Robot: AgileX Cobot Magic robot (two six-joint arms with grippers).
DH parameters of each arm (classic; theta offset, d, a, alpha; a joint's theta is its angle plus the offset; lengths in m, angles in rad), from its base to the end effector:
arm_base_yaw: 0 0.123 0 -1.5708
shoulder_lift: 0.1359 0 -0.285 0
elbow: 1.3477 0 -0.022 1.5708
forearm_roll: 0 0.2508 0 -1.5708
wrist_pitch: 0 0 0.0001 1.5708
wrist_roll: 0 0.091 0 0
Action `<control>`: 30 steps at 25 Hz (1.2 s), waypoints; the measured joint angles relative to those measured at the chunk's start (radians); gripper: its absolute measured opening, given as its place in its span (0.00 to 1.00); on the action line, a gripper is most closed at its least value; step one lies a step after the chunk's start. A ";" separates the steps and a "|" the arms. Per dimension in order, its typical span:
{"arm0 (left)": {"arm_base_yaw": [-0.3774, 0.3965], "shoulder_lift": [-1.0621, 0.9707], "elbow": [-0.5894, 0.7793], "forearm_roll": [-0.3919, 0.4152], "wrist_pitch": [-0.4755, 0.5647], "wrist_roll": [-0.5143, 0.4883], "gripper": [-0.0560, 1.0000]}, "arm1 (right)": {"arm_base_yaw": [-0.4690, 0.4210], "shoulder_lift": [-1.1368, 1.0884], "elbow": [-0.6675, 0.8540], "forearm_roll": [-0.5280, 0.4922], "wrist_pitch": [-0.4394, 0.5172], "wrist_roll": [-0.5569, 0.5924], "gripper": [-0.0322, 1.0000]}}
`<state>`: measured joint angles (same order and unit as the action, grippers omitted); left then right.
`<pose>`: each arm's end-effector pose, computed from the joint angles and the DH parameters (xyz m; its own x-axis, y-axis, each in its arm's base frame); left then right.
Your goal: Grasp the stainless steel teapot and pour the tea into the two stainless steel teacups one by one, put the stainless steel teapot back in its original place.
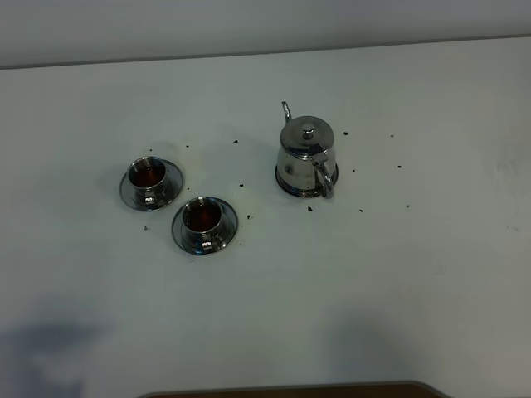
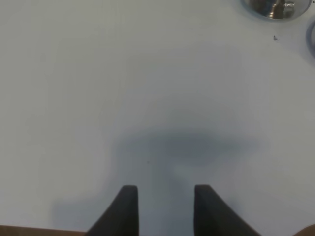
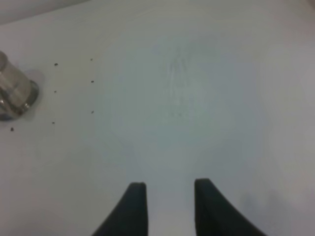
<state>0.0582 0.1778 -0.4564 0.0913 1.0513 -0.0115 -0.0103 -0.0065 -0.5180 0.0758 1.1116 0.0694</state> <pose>0.0250 0.0087 0.2638 -0.6343 -0.0031 -0.7731 -0.0978 0.9923 0.0762 -0.0102 0.0063 0.2783 -0.4808 0.1076 -0.8702 0.0001 0.9925 0.1226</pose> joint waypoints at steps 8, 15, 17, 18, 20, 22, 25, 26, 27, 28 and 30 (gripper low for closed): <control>0.000 0.000 0.000 0.000 0.000 0.000 0.36 | 0.000 0.000 0.000 0.000 0.000 0.000 0.27; 0.000 0.000 0.000 0.000 0.000 -0.001 0.36 | 0.000 0.000 0.000 0.000 0.000 0.000 0.27; 0.000 0.000 0.000 0.000 0.000 -0.001 0.36 | 0.000 0.000 0.000 0.000 0.000 0.000 0.27; 0.000 0.000 0.000 0.000 0.000 -0.001 0.36 | 0.000 0.000 0.000 0.000 0.000 0.000 0.27; 0.000 0.000 0.000 0.000 0.000 -0.001 0.36 | 0.000 0.000 0.000 0.000 0.000 0.000 0.27; 0.000 0.000 0.000 0.000 0.000 -0.001 0.36 | 0.000 0.000 0.000 0.000 0.000 0.000 0.27; 0.000 0.000 0.000 0.000 0.000 -0.001 0.36 | 0.000 0.000 0.000 0.000 0.000 0.000 0.27; 0.000 0.000 0.000 0.000 0.000 -0.001 0.36 | 0.000 0.000 0.000 0.000 0.000 0.000 0.27; 0.000 0.000 0.000 0.000 0.000 -0.001 0.36 | 0.000 0.000 0.000 0.000 0.000 0.000 0.27; 0.000 0.000 0.000 0.000 0.000 -0.001 0.36 | 0.000 0.000 0.000 0.000 0.000 0.000 0.27; 0.000 0.000 0.000 0.000 0.000 -0.001 0.36 | 0.000 0.000 0.000 0.000 0.000 0.000 0.27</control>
<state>0.0582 0.1778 -0.4564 0.0913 1.0513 -0.0126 -0.0103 -0.0065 -0.5180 0.0758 1.1116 0.0694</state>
